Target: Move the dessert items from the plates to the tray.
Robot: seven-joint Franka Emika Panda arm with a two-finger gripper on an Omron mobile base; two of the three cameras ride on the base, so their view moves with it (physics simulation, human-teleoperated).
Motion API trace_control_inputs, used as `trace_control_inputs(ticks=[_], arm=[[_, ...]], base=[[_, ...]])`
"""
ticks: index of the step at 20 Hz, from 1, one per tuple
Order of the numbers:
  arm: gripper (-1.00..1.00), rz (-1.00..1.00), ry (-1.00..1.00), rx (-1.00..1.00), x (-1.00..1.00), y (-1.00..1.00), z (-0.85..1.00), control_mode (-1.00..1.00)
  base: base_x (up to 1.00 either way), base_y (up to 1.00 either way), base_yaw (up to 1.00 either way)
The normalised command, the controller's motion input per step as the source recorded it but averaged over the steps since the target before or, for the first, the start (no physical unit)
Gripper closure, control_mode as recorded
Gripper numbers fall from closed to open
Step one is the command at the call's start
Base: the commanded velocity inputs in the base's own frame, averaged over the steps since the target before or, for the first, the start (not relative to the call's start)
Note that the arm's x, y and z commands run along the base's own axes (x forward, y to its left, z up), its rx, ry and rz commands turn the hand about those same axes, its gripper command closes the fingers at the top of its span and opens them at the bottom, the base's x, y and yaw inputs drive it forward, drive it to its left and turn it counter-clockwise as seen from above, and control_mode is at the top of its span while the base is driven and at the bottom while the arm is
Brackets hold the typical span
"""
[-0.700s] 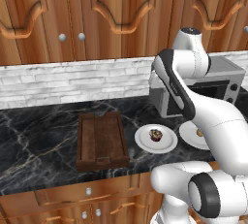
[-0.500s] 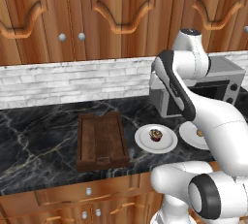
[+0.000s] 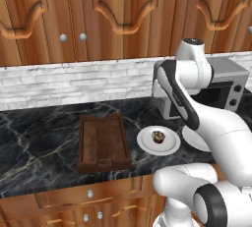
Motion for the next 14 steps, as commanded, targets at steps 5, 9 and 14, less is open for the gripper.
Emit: trace_control_inputs(ticks=[5,9,14], arm=[[-1.00,0.00,0.00,0.00,0.00,-0.01,-0.34,-1.00],[-1.00,0.00,0.00,0.00,0.00,0.00,-0.47,-1.00],[-1.00,-0.02,0.03,0.00,0.00,0.00,-0.29,-1.00]], base=[[0.00,0.00,0.00],[0.00,0.00,0.00],[0.00,0.00,0.00]])
